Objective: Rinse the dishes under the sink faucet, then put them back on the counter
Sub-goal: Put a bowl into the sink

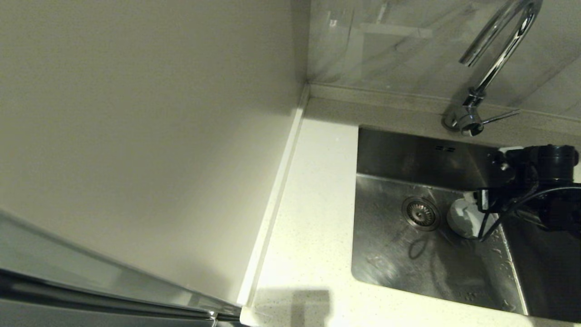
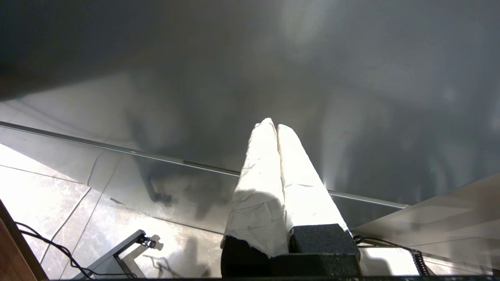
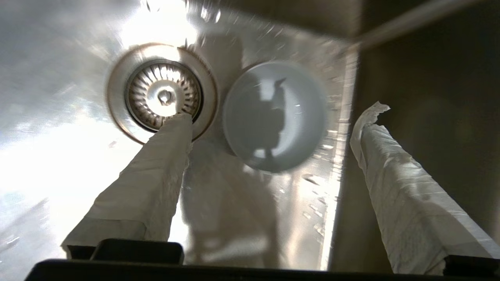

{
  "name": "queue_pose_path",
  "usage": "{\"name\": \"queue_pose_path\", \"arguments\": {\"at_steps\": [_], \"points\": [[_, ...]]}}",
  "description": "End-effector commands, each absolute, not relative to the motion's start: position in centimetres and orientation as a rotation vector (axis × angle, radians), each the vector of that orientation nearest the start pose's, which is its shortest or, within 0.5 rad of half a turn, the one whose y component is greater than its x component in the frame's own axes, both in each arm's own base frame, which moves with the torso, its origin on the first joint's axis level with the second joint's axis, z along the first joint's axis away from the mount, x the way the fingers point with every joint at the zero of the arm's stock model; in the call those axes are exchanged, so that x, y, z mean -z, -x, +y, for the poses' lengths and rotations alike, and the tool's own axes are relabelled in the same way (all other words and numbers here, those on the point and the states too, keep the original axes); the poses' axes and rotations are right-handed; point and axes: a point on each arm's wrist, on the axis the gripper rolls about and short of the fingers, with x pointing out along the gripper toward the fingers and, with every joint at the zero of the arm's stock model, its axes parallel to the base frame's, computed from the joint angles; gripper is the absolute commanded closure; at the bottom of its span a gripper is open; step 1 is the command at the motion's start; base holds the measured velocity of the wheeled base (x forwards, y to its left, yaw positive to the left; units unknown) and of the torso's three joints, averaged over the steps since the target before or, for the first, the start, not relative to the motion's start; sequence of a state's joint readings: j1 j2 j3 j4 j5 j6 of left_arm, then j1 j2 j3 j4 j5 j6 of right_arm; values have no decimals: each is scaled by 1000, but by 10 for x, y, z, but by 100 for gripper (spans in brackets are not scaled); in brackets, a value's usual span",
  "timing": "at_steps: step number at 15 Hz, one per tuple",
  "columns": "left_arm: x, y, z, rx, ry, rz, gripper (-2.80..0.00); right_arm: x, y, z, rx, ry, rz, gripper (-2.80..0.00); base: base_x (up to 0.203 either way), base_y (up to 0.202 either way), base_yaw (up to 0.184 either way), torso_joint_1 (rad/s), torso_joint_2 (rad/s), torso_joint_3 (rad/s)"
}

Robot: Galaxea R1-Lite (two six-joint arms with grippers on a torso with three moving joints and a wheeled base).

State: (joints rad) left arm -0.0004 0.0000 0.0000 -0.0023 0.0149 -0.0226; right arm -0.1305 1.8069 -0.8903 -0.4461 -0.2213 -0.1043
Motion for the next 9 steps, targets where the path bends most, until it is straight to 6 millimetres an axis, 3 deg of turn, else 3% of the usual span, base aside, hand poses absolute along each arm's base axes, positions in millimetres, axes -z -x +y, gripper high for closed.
{"name": "queue_pose_path", "arguments": {"at_steps": [1,6,9], "points": [[-76,23,0,-15,23,-6,0,-206,-278,-46,345,114,368,-280,0,0,0,0,0,0],[-76,23,0,-15,23,-6,0,-266,-203,-53,413,20,558,-280,0,0,0,0,0,0],[-76,23,0,-15,23,-7,0,-286,-170,-65,527,-126,732,-280,0,0,0,0,0,0]]}}
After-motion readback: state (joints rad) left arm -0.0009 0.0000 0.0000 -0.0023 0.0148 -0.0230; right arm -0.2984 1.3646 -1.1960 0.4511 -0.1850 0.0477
